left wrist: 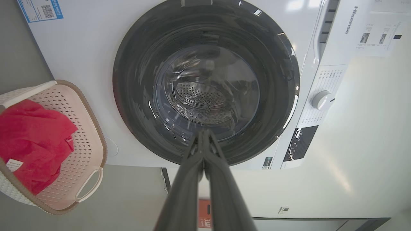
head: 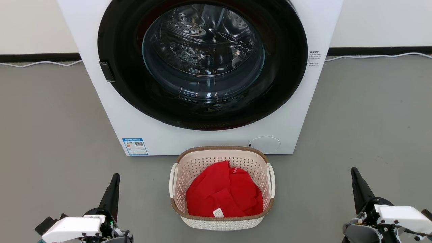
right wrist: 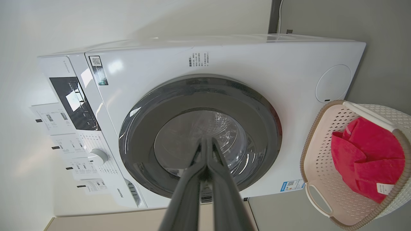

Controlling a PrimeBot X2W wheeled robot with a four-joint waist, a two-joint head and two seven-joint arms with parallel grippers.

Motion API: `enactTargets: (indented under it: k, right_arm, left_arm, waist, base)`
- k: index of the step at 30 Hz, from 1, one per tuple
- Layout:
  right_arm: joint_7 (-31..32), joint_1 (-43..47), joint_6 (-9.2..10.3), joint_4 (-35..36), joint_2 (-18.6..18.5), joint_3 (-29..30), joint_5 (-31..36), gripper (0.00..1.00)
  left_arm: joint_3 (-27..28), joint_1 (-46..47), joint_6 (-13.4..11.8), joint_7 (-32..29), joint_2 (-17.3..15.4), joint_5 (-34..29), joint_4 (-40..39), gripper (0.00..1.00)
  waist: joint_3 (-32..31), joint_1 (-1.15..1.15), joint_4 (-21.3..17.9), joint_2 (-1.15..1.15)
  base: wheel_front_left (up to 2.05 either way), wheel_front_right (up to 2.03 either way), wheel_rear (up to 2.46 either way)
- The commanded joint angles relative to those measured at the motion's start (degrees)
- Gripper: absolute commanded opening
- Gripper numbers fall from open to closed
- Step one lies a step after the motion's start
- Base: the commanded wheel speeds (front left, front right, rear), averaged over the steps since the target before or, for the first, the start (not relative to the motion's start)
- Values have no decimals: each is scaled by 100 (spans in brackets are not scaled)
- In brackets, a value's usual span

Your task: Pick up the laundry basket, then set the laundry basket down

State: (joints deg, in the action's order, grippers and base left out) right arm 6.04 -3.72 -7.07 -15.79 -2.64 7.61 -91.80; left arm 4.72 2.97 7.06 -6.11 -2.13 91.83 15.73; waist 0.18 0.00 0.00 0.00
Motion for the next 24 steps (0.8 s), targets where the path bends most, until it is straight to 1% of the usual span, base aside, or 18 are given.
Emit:
enactTargets:
  k: [1,24]
  right_arm:
    - [46,-247,-42,177,-24,-107,-36,0]
    - [46,-247,-42,177,-24,-108,-36,0]
  left_arm:
    - [180,322,43,-37,-75,34,-167,0]
    - [180,322,43,-37,-75,34,-167,0]
  waist:
    - [0,0,0,0]
    - [0,0,0,0]
  base:
    - [0,0,0]
    - [0,0,0]
